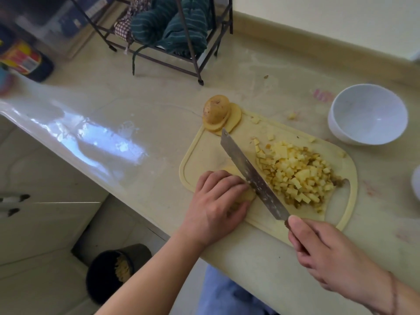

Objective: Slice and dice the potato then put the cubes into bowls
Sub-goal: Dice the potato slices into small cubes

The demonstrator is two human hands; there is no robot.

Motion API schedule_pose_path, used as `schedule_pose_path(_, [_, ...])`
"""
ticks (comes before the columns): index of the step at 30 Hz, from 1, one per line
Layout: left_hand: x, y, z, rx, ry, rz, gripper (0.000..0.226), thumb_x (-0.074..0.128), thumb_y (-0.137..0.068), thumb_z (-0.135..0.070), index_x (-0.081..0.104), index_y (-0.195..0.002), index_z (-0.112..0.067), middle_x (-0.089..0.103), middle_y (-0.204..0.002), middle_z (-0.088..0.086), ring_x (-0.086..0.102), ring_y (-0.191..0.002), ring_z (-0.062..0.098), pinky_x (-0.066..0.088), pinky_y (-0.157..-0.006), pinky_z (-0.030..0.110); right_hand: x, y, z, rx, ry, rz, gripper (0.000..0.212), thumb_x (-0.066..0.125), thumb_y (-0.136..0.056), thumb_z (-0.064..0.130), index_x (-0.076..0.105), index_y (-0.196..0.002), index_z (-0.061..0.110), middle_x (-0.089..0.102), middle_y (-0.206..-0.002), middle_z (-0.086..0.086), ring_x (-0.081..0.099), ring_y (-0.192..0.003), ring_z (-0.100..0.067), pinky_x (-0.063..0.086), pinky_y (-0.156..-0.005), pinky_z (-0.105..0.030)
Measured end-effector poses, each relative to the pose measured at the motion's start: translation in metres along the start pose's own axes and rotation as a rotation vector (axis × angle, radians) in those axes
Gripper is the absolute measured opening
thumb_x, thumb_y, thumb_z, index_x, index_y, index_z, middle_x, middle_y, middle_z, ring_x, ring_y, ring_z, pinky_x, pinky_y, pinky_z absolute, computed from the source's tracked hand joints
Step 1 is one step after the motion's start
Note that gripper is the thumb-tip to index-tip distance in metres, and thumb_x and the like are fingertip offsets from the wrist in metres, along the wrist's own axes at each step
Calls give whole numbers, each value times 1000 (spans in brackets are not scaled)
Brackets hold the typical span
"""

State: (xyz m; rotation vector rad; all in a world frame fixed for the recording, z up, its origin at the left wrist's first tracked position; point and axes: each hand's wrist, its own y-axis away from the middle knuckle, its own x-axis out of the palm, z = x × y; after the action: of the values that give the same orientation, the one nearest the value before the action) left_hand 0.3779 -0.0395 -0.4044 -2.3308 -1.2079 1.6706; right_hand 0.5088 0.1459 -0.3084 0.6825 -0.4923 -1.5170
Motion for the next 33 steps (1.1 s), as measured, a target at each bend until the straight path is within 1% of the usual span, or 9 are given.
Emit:
schedule_pose_path(8, [5,0,-10,-79,20,-52,19,77,-93,-28,78,-101,-11,74,-110,0,66,-103,27,49,-90,43,6,3,1,-11,71,-56,59,37,-85,59,40,-71,2,33,-52,0,24,-36,-5,22,-35,-10])
schedule_pose_path(12, [10,5,-23,45,56,-27,10,74,-95,-19,78,-96,-10,73,-104,1,67,-98,27,49,-89,44,7,4,3,-24,89,-82,60,37,-80,63,43,-68,5,36,-48,3,27,-36,-4,23,-35,-10])
schedule_pose_path(14, [8,10,-23,86,87,5,8,74,-94,-15,77,-97,-8,73,-104,4,66,-100,28,49,-90,43,8,4,2,-73,134,-112,59,37,-79,66,45,-65,9,38,-46,5,31,-37,-5,28,-39,-14])
schedule_pose_path(16, [3,12,-19,101,126,16,6,75,-92,-10,76,-95,-5,72,-103,8,65,-100,30,51,-88,43,9,5,-1,-134,197,-142,61,36,-80,68,44,-63,10,39,-46,5,34,-43,-6,31,-48,-25])
schedule_pose_path(19, [-4,11,-9,51,131,8,7,74,-91,-8,75,-92,-2,70,-101,12,64,-101,32,54,-86,43,10,10,-3,-156,229,-161,61,36,-81,68,44,-62,11,40,-48,4,35,-47,-7,33,-52,-31])
schedule_pose_path(23, [-3,8,1,10,94,40,17,75,-91,-13,75,-100,1,70,-109,15,64,-106,35,54,-90,44,12,18,-1,-149,239,-140,61,34,-79,69,46,-63,12,42,-48,4,37,-46,-5,35,-50,-28])
schedule_pose_path(27, [-3,6,-1,-11,90,44,26,63,-99,-22,75,-104,1,69,-116,15,61,-112,34,52,-98,40,13,18,-4,-158,275,-140,64,32,-80,72,48,-66,11,48,-51,3,43,-48,-6,38,-51,-31])
schedule_pose_path(30, [-2,6,-2,-18,82,50,27,64,-98,-22,75,-107,0,69,-117,14,61,-112,34,52,-97,42,14,17,-7,-174,264,-165,65,30,-80,78,47,-71,16,47,-51,3,42,-48,-5,36,-50,-26])
schedule_pose_path(33, [-1,6,-2,-24,60,53,25,68,-96,-21,76,-108,-1,69,-118,14,61,-112,34,52,-95,44,14,18,-6,-156,247,-173,57,32,-81,72,46,-74,17,44,-50,4,39,-47,-6,35,-50,-26])
